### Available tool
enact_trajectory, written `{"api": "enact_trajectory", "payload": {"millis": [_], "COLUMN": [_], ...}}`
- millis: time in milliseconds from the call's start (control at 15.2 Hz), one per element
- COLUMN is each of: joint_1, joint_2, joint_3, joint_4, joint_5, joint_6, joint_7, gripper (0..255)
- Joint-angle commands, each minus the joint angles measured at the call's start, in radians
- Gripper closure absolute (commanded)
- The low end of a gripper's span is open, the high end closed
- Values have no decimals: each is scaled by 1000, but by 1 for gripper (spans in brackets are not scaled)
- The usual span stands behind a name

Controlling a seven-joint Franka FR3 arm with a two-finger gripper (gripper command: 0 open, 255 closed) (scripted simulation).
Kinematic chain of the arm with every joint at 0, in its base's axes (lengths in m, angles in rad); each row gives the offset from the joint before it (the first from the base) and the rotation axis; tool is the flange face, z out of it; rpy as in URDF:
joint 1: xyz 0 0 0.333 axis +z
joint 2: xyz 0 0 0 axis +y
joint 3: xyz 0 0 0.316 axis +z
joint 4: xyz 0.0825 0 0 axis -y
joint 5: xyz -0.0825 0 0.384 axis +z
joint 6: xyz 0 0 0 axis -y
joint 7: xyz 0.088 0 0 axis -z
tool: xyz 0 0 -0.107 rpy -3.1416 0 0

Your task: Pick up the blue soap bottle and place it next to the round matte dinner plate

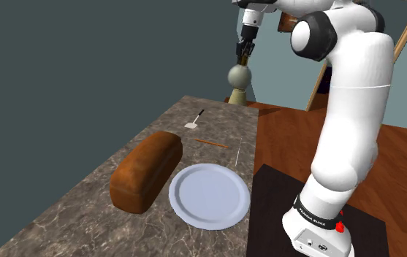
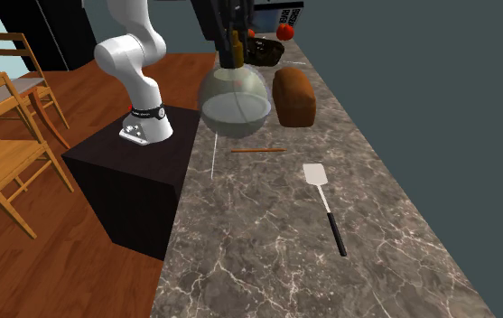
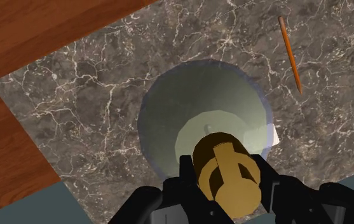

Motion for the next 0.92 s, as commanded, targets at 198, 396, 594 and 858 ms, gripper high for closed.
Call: {"api": "enact_trajectory", "payload": {"millis": [198, 396, 594, 858], "joint_1": [119, 164, 198, 232], "joint_2": [-205, -305, -392, -490], "joint_3": [36, 74, 120, 186], "joint_4": [-250, -361, -455, -558], "joint_5": [-108, -156, -193, -222], "joint_6": [80, 107, 125, 139], "joint_7": [125, 207, 290, 397], "gripper": [255, 255, 255, 255]}}
